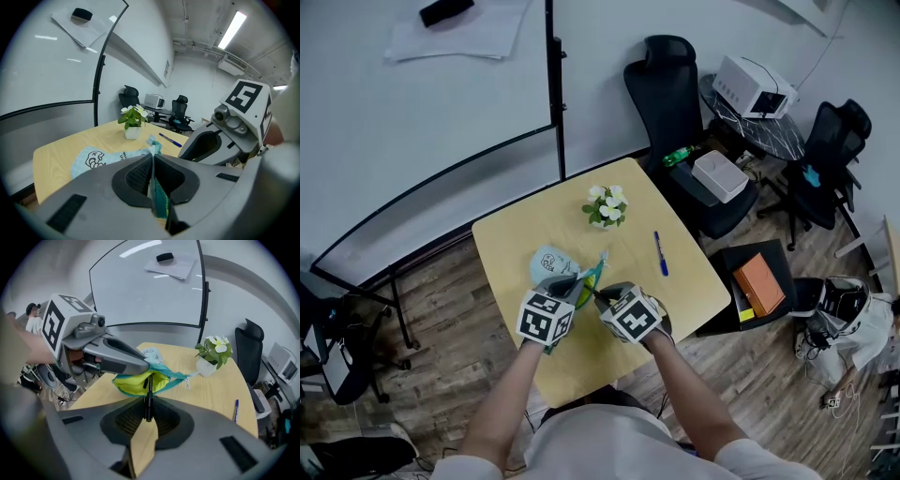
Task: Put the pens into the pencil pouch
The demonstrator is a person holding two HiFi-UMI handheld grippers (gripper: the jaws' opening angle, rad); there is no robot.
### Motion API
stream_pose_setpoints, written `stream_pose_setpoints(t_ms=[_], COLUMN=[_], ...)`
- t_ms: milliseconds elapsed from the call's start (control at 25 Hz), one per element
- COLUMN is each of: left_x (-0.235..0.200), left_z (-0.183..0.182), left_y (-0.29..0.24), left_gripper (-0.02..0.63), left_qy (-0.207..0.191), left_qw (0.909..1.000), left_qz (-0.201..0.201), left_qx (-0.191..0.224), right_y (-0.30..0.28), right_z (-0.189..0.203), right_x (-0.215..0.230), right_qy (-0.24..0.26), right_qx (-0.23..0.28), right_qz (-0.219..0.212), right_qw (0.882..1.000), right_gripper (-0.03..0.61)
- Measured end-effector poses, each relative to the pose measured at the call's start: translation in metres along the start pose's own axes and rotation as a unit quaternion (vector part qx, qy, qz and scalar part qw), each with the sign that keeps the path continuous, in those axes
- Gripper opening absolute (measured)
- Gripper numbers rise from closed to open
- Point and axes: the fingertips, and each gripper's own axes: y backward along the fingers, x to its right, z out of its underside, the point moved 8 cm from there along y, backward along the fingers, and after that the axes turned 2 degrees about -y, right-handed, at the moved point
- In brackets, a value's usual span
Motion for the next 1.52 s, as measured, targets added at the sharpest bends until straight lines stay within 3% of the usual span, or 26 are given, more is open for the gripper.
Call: stream_pose_setpoints(t_ms=[400,800,1080,1280,1520], left_x=[0.003,-0.004,-0.015,-0.024,-0.035], left_z=[0.001,-0.002,-0.007,-0.014,-0.025], left_y=[0.015,0.025,0.023,0.024,0.027], left_gripper=[0.020,0.020,0.020,0.020,0.020], left_qy=[0.048,0.094,0.103,0.114,0.123], left_qw=[0.9982,0.9928,0.9924,0.9906,0.9885], left_qz=[0.032,0.066,0.048,0.032,0.011], left_qx=[0.015,0.032,0.047,0.068,0.087], right_y=[-0.029,-0.045,-0.017,0.029,0.092], right_z=[-0.031,-0.036,-0.040,-0.037,-0.028], right_x=[-0.004,-0.013,-0.005,0.024,0.073], right_qy=[0.016,0.051,0.036,-0.003,-0.060], right_qx=[0.036,0.068,0.110,0.191,0.274], right_qz=[-0.006,-0.015,-0.005,0.047,0.140], right_qw=[0.999,0.996,0.993,0.981,0.950], right_gripper=[0.060,0.063,0.189,0.215,0.242])
